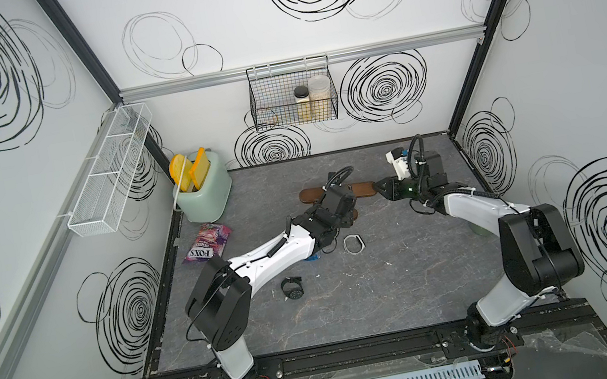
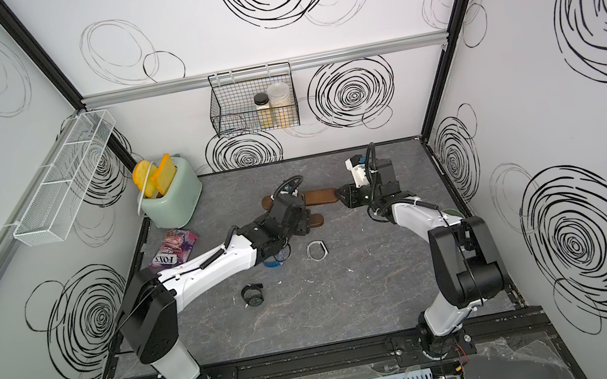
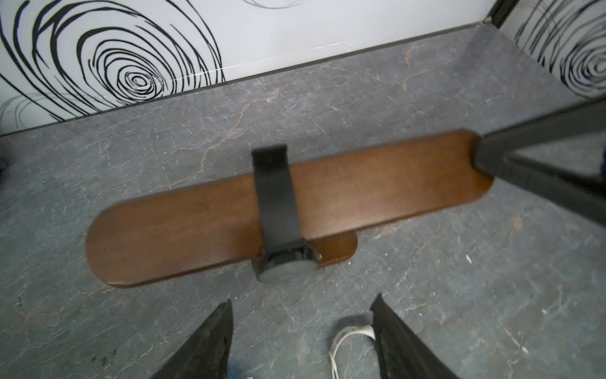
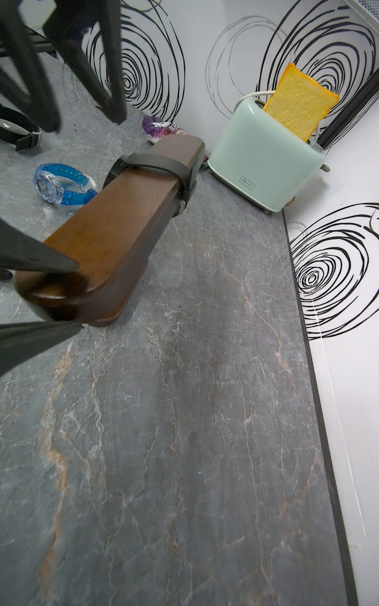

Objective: Place watch on stand
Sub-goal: Place the watch on the stand.

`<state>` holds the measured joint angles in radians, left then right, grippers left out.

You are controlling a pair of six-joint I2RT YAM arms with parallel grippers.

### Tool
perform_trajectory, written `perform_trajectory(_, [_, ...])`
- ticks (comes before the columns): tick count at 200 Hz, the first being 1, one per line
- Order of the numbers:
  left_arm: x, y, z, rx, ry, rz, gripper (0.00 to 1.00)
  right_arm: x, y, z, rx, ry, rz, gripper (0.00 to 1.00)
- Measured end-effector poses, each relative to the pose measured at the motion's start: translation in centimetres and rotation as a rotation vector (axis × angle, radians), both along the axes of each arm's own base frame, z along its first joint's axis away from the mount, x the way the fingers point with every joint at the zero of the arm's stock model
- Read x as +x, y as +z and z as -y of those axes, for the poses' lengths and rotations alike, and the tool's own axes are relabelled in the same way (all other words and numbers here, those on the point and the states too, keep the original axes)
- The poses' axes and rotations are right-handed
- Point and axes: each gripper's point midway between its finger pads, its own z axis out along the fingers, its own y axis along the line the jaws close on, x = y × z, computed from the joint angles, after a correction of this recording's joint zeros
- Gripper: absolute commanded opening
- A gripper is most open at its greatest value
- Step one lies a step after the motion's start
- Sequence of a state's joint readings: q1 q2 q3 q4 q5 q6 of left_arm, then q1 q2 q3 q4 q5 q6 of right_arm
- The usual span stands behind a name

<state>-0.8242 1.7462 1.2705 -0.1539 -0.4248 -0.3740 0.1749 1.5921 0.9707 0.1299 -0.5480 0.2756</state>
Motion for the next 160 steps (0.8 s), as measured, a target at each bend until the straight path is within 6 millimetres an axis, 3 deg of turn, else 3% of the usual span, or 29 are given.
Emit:
perform_trajectory(26, [-0.6,-1.1,0.0,-0.001,0.002,-0.002,0.73,0.0,0.0,0.0,0.0,0.0,0.0,0.28])
perform_trajectory(93, [1.0,0.0,-0.2,-0.045,0.042,0.062,0.74,0.0,0.0,0.0,0.0,0.001,0.0,0.28])
perform_trajectory(160, [1.4,-2.1,-0.1,-0.019,0.046,0.034,0.74,0.0,0.0,0.0,0.001,0.002,0.0,0.28])
